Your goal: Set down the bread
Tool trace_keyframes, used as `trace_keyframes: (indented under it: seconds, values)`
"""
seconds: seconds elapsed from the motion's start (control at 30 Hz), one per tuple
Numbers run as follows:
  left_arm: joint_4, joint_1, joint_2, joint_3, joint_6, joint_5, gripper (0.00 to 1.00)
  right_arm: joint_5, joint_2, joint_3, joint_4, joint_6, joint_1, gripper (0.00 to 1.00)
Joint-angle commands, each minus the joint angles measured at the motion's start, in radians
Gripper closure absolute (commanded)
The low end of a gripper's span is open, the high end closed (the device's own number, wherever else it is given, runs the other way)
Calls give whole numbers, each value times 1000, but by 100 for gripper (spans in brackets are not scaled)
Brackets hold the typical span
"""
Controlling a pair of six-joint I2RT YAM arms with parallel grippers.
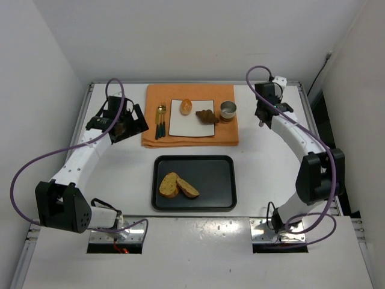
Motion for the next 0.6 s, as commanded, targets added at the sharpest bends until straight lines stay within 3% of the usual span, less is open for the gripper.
trace_keyframes:
  seconds: [0.0,0.23,0.3,0.33,0.4,0.53,0.57]
  values:
    - [16,12,-2,43,12,13,0,16,12,-37,203,-18,-34,67]
    - [16,12,7,43,12,22,0,-13,170,-106,395,-15,-142,58]
    - [16,12,7,43,12,22,0,-33,226,-77,371,-3,-154,45]
    - [16,12,7,43,12,22,0,-33,239,-63,351,12,-154,30]
    - [16,12,7,43,12,22,0,-56,215,-54,329,26,-163,16]
    - [16,12,7,43,12,22,0,-74,87,-56,265,39,-163,0]
    - [16,12,7,43,12,33,0,-74,69,-37,229,39,-163,0]
